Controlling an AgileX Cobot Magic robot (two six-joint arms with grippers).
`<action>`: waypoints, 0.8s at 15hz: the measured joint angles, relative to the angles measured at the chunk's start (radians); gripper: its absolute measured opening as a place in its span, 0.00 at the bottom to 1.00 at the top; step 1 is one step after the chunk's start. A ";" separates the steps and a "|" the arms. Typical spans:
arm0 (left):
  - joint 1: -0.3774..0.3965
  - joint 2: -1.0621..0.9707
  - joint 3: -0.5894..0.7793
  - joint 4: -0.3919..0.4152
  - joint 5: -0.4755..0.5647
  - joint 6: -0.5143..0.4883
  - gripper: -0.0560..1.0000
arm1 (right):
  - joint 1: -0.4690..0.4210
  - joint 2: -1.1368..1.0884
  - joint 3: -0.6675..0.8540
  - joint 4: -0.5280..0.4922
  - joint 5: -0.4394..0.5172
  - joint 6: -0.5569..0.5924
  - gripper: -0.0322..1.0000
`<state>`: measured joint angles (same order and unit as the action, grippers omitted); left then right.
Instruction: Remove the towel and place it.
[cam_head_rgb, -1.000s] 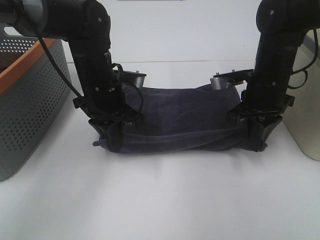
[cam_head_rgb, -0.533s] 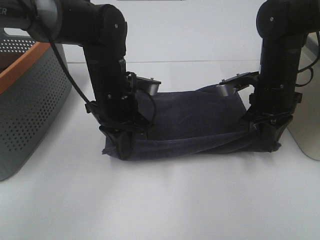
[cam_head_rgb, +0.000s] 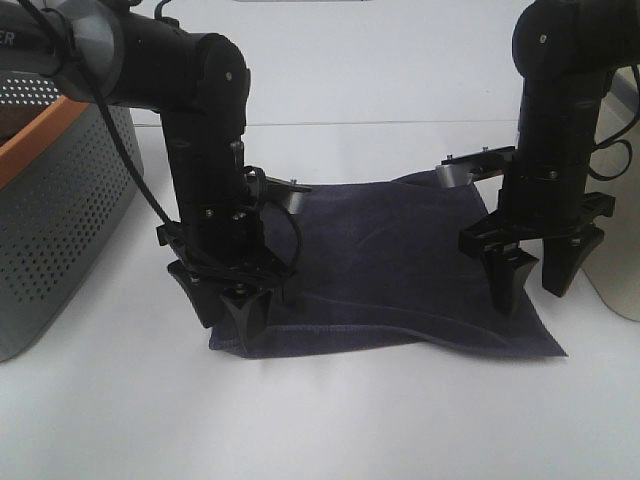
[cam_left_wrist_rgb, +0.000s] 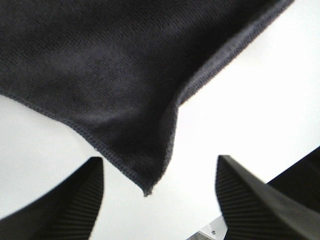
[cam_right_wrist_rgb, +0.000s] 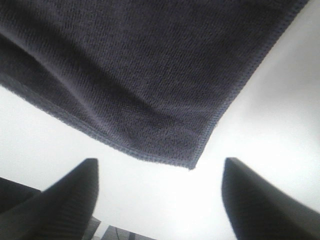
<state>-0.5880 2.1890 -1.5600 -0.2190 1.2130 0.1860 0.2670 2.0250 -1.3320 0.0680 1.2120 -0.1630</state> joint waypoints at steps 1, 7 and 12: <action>0.000 0.000 0.000 0.005 0.000 -0.009 0.70 | 0.000 0.000 0.002 0.001 0.000 0.019 0.70; 0.000 -0.011 -0.043 0.036 0.001 -0.044 0.80 | 0.001 -0.108 -0.028 0.082 0.001 0.128 0.78; 0.000 -0.115 -0.127 0.037 0.000 -0.063 0.80 | 0.001 -0.238 -0.159 0.105 0.001 0.128 0.78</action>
<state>-0.5880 2.0740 -1.6870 -0.1820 1.2130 0.1230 0.2680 1.7870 -1.4910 0.1730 1.2130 -0.0350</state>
